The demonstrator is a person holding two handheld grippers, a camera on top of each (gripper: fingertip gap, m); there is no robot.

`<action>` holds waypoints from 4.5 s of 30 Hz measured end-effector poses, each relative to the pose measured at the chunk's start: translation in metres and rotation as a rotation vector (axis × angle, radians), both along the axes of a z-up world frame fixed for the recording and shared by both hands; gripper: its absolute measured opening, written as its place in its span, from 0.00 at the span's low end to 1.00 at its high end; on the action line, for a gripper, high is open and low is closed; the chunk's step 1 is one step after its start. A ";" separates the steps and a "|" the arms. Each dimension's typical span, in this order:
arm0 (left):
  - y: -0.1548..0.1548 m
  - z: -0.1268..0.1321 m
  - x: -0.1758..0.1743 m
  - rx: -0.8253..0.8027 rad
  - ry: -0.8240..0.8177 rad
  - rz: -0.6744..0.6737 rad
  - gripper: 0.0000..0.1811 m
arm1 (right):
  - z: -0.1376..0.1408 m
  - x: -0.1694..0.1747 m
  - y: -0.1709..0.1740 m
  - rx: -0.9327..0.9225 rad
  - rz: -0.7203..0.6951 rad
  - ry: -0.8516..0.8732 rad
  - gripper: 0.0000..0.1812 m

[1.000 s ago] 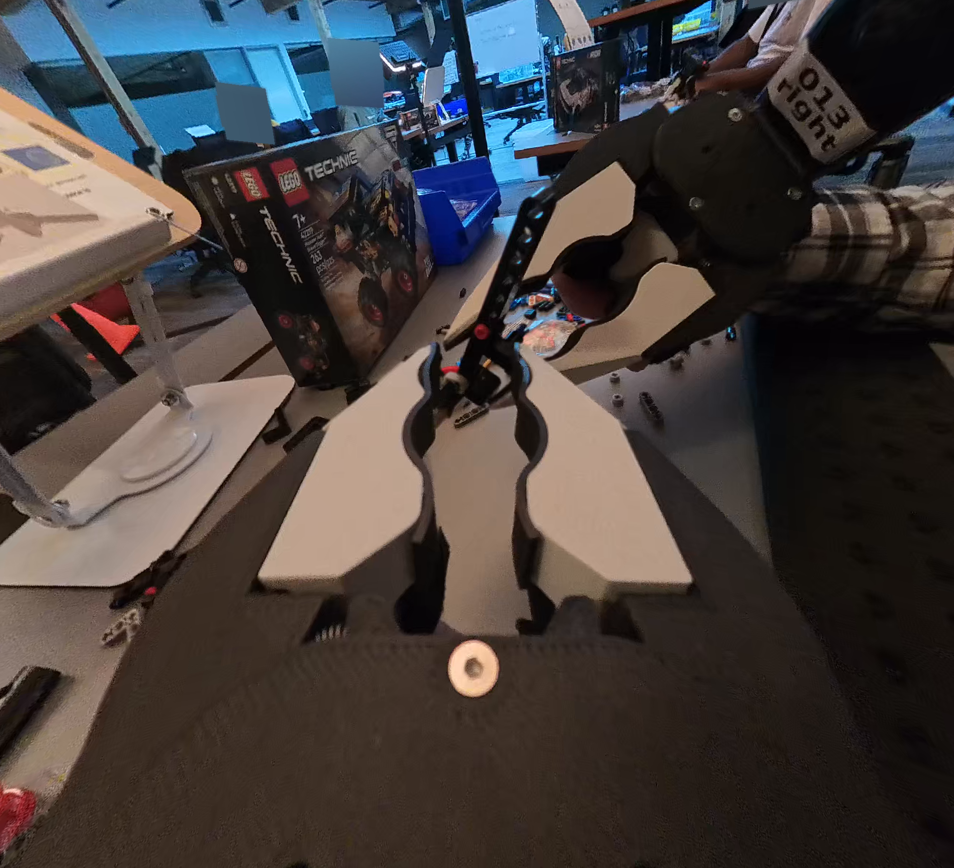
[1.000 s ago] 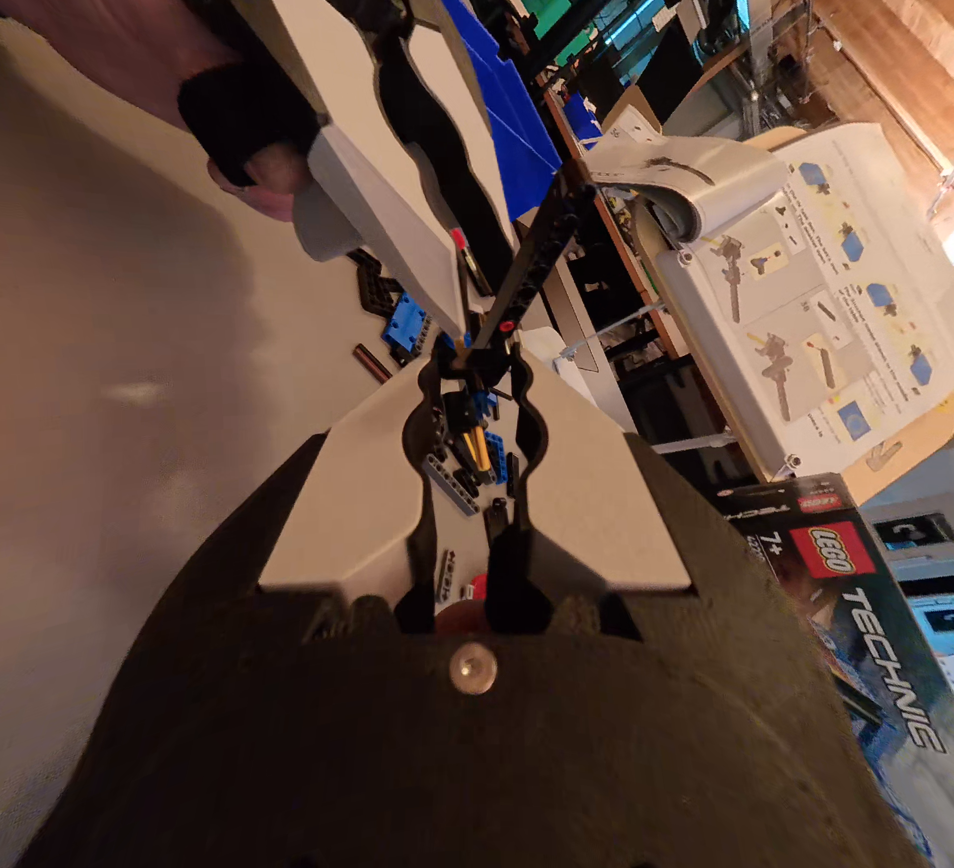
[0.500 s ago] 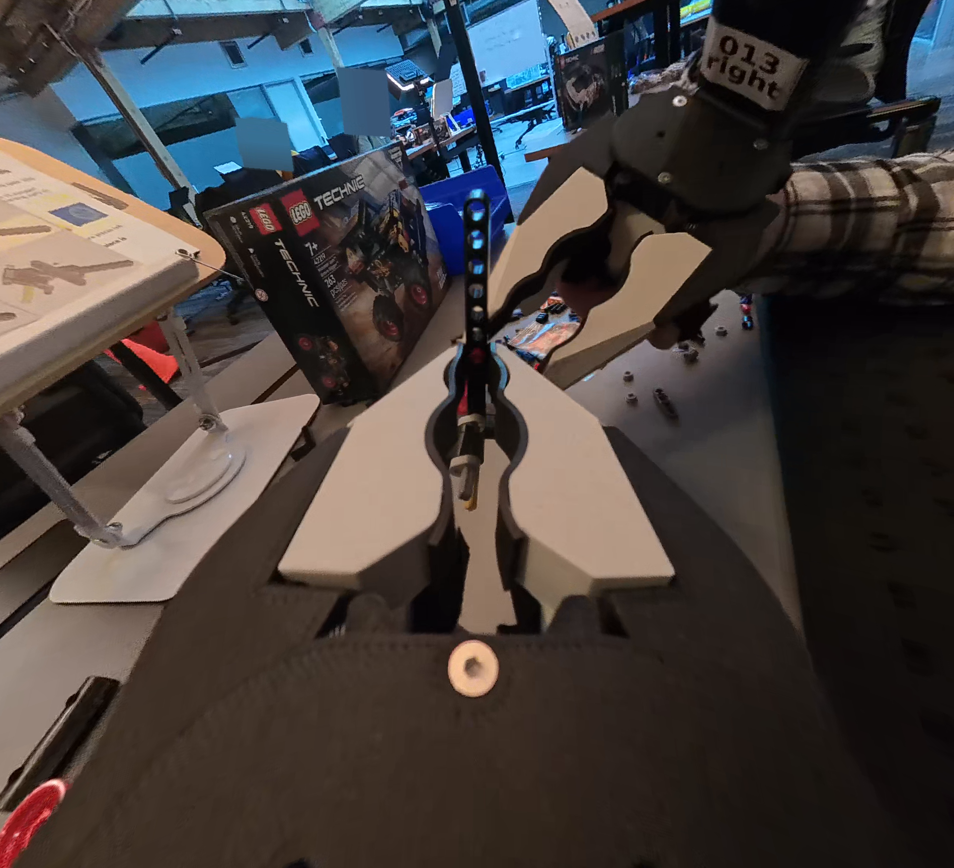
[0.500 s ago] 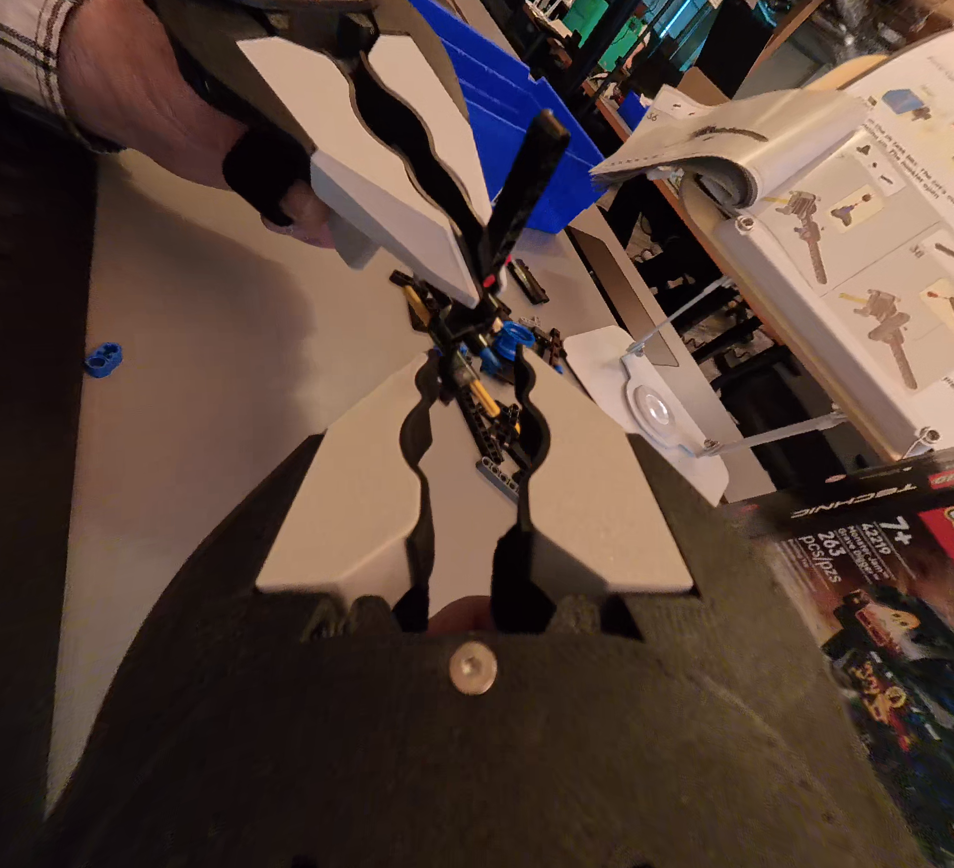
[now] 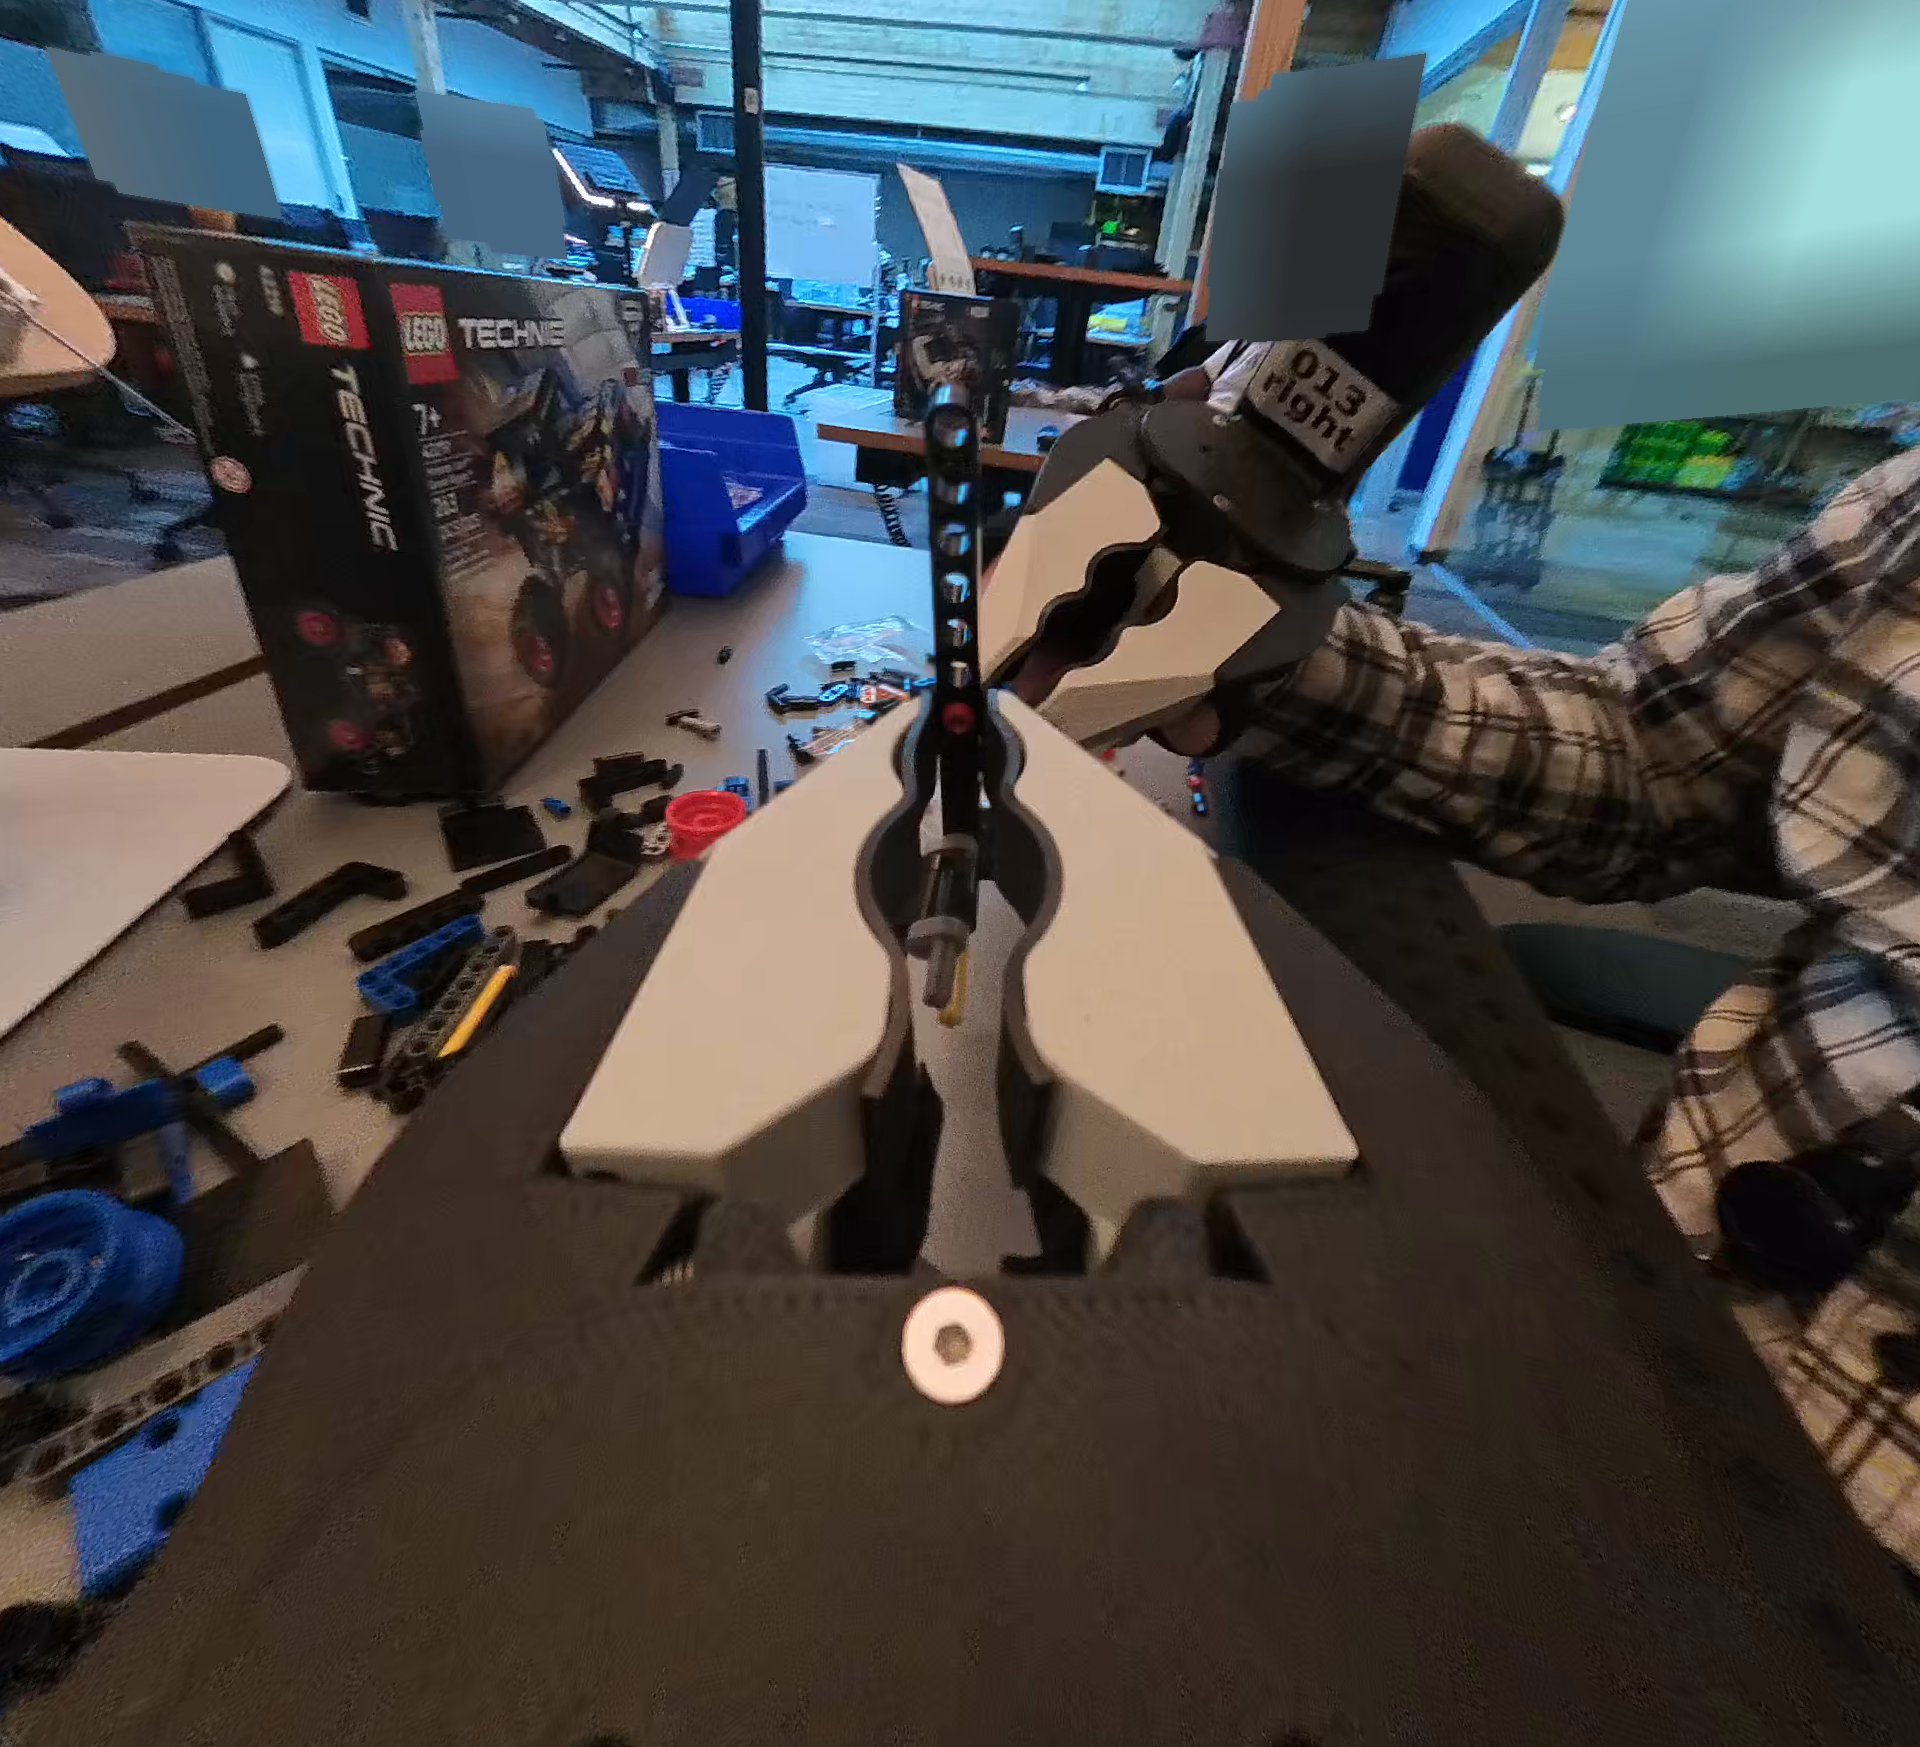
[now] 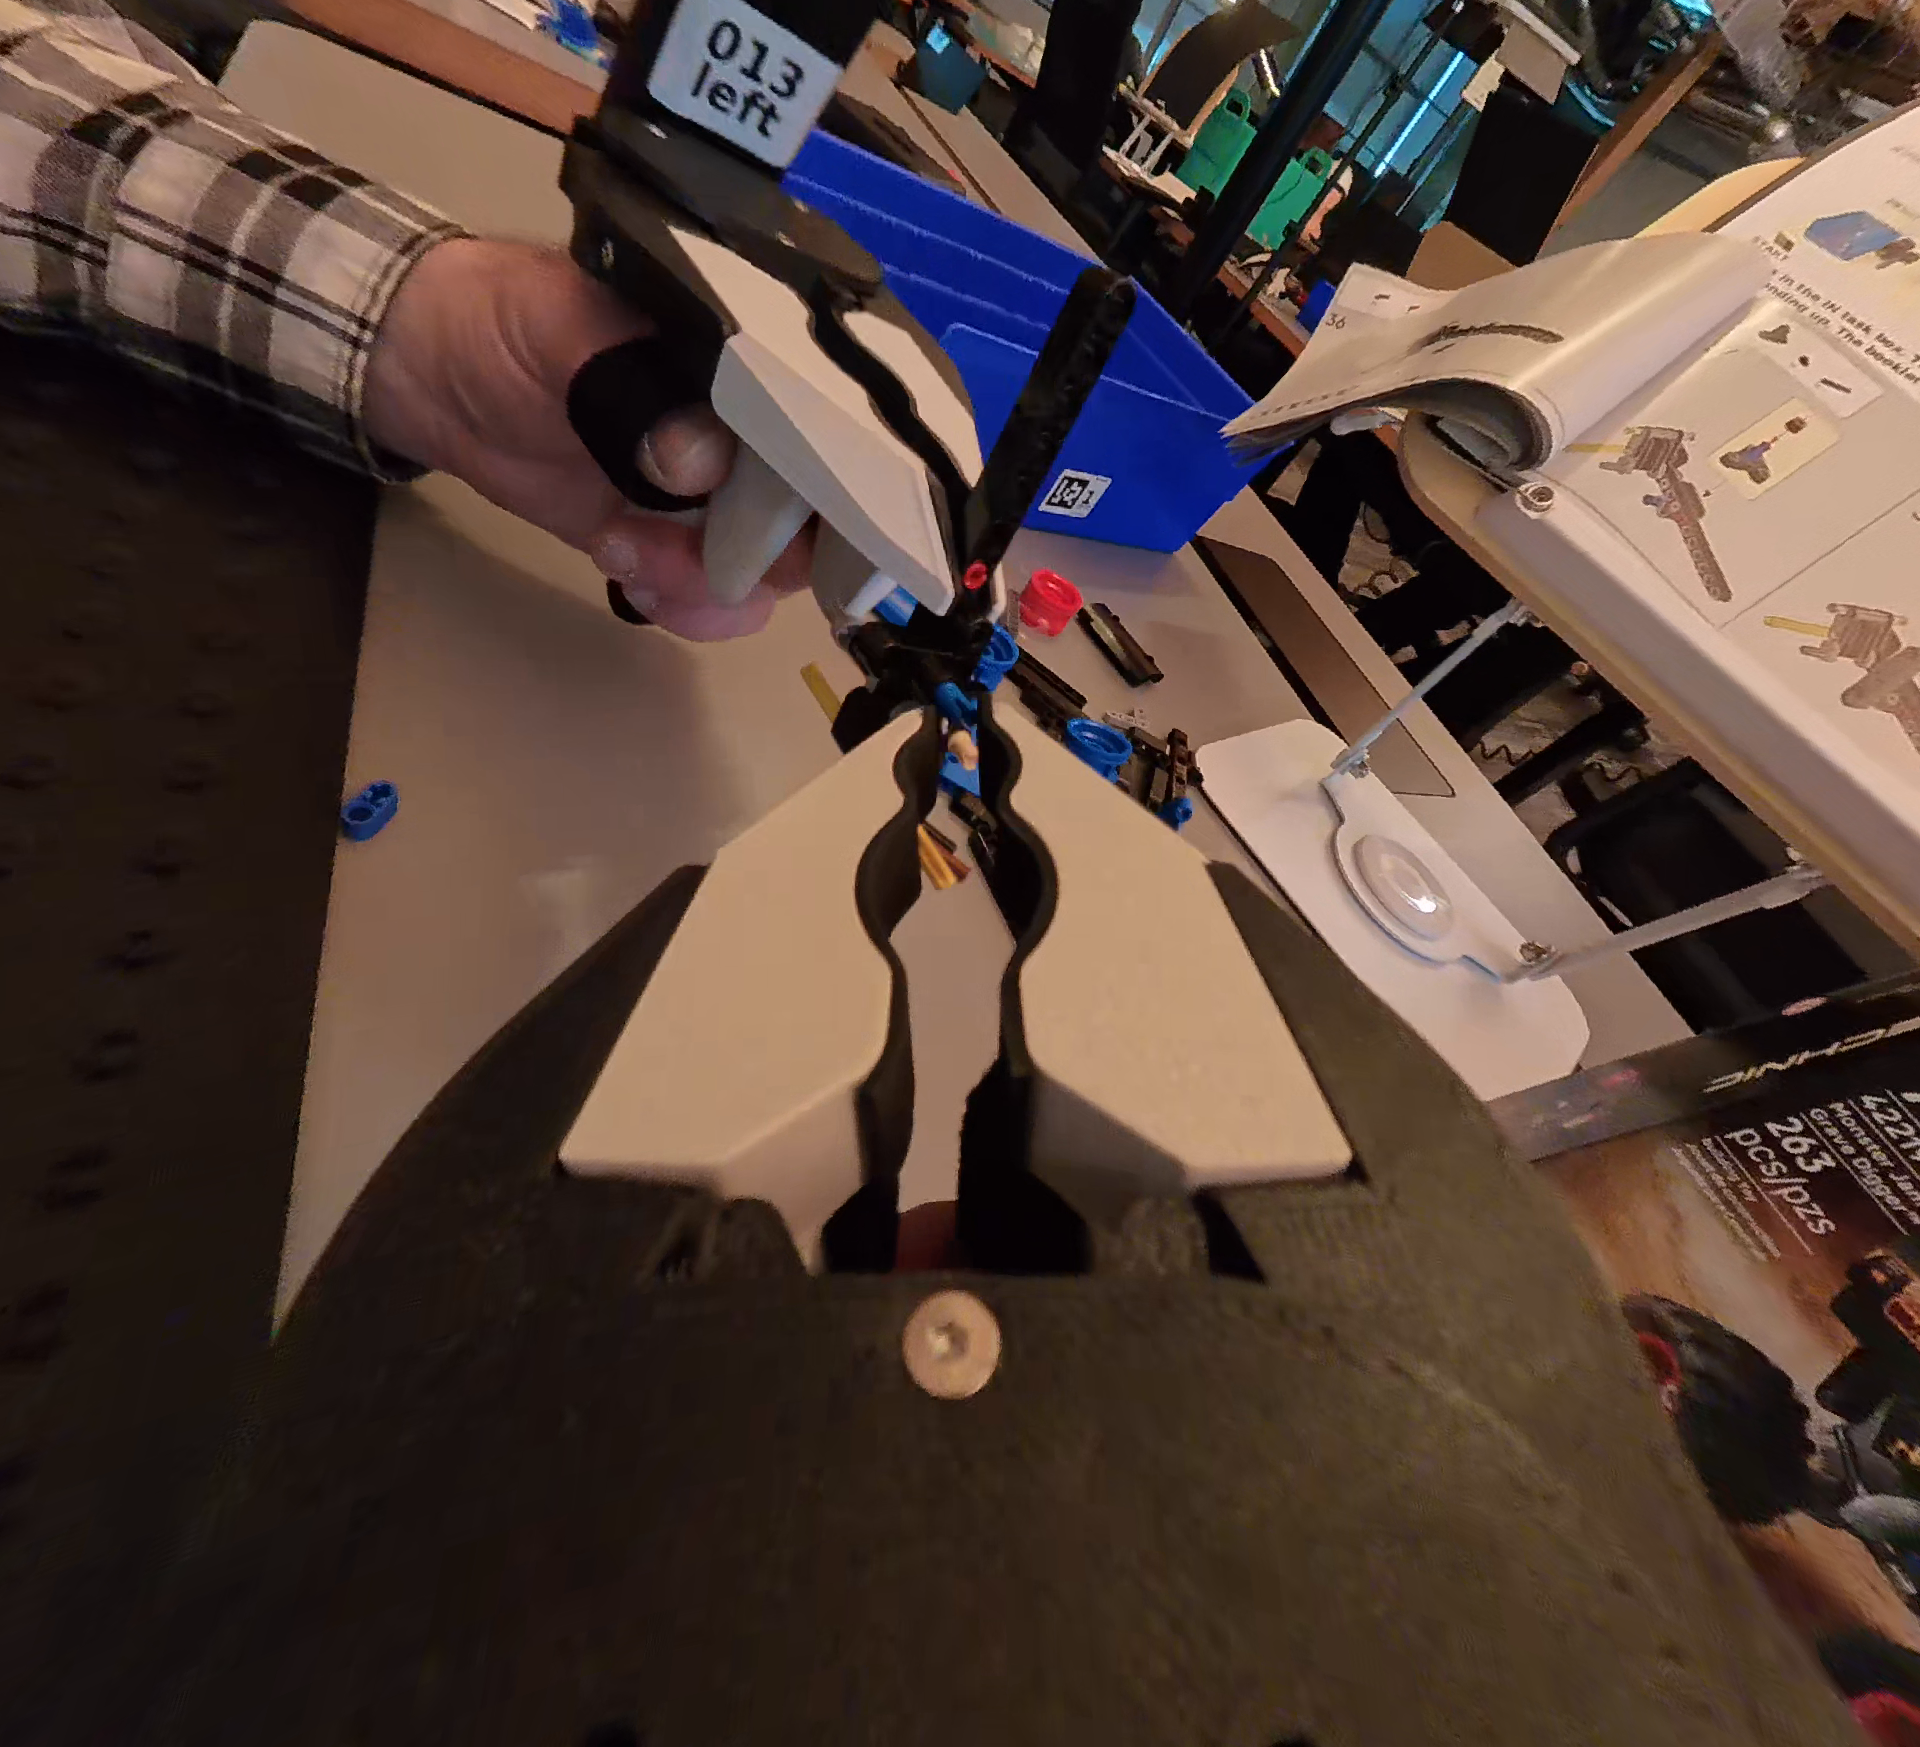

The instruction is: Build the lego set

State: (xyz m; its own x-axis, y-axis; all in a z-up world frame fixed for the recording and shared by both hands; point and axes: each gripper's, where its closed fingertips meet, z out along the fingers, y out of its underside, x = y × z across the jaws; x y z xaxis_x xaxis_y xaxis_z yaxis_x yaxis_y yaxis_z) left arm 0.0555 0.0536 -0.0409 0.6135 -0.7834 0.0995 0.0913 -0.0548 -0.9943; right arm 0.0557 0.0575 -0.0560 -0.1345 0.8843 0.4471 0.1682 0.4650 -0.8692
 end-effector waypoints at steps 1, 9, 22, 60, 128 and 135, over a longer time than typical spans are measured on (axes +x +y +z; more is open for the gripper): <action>0.000 0.000 0.000 -0.010 -0.015 -0.013 0.03 | 0.001 0.001 -0.001 -0.004 0.005 0.003 0.03; -0.004 -0.001 0.004 0.003 0.015 -0.033 0.03 | -0.001 0.004 -0.005 -0.043 0.036 -0.004 0.04; -0.006 -0.016 0.008 0.029 0.189 -0.015 0.03 | -0.013 0.009 -0.015 -0.011 0.094 -0.056 0.04; -0.018 -0.027 0.014 -0.006 0.217 -0.129 0.03 | -0.018 0.010 -0.030 -0.152 0.204 -0.066 0.03; -0.032 -0.030 0.030 0.066 0.283 -0.153 0.02 | -0.011 0.027 -0.038 -0.361 0.347 -0.063 0.03; -0.028 -0.042 0.025 0.036 0.333 -0.131 0.03 | -0.022 0.023 -0.036 -0.336 0.305 -0.116 0.03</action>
State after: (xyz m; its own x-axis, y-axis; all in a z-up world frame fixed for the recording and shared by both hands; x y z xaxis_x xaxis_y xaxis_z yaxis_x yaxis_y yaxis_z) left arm 0.0805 0.0255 -0.0824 0.5015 -0.8571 -0.1178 -0.2437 -0.0093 -0.9698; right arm 0.0786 0.0216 -0.0776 -0.4426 0.8900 0.1092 0.1728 0.2041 -0.9636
